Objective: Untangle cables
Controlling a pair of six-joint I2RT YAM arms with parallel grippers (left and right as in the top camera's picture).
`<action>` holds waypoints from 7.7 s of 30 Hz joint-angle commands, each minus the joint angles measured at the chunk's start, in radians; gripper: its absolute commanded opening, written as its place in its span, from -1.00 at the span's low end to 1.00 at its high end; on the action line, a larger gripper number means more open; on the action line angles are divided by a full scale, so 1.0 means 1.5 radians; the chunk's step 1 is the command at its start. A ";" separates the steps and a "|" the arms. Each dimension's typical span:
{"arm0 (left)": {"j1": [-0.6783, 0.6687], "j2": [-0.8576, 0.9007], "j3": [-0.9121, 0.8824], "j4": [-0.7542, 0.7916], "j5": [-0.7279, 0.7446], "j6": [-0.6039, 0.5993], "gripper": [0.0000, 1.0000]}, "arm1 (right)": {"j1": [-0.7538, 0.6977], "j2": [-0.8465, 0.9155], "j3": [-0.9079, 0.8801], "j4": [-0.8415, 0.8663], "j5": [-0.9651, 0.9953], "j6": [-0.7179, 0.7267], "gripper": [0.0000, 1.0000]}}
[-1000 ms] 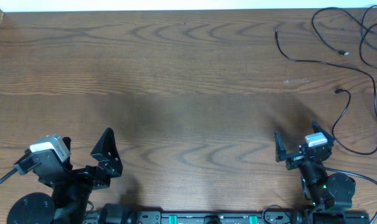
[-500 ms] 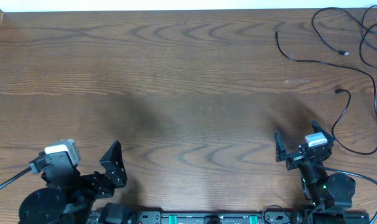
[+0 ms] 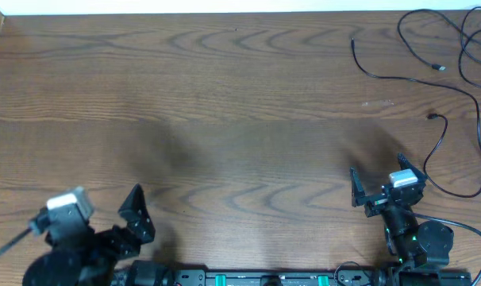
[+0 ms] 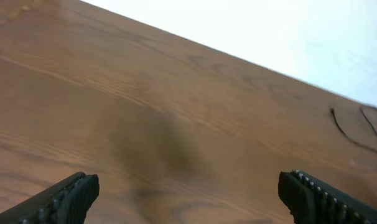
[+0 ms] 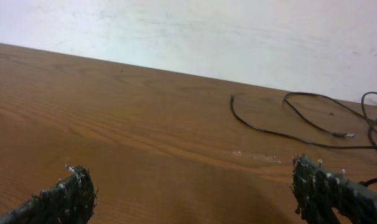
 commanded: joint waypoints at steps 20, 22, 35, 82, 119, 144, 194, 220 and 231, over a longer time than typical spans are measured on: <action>0.072 -0.264 -0.318 0.173 -0.006 0.009 0.96 | -0.004 -0.005 -0.005 0.001 0.005 -0.005 0.99; 0.072 -0.264 -0.345 0.219 -0.006 0.009 0.96 | -0.004 -0.005 -0.005 0.001 0.005 -0.005 0.99; 0.072 -0.262 -0.590 0.527 -0.008 0.009 0.95 | -0.004 -0.005 -0.005 0.001 0.005 -0.005 0.98; 0.072 -0.262 -0.763 0.700 0.030 0.079 0.96 | -0.006 -0.006 -0.005 0.001 0.005 -0.005 0.98; 0.072 -0.262 -0.763 0.700 0.030 0.079 0.96 | 0.016 -0.006 -0.028 0.043 0.119 0.058 0.99; 0.072 -0.262 -0.763 0.700 0.030 0.079 0.96 | 0.016 -0.006 -0.028 0.045 0.121 0.065 0.98; 0.072 -0.262 -0.763 0.698 0.057 0.256 0.96 | 0.016 -0.006 -0.028 0.045 0.120 0.065 0.99; 0.072 -0.262 -0.763 0.698 0.057 0.256 0.96 | 0.016 -0.006 -0.028 0.045 0.121 0.065 0.99; 0.072 -0.262 -0.763 0.698 0.057 0.256 0.95 | 0.016 -0.006 -0.028 0.045 0.120 0.065 0.99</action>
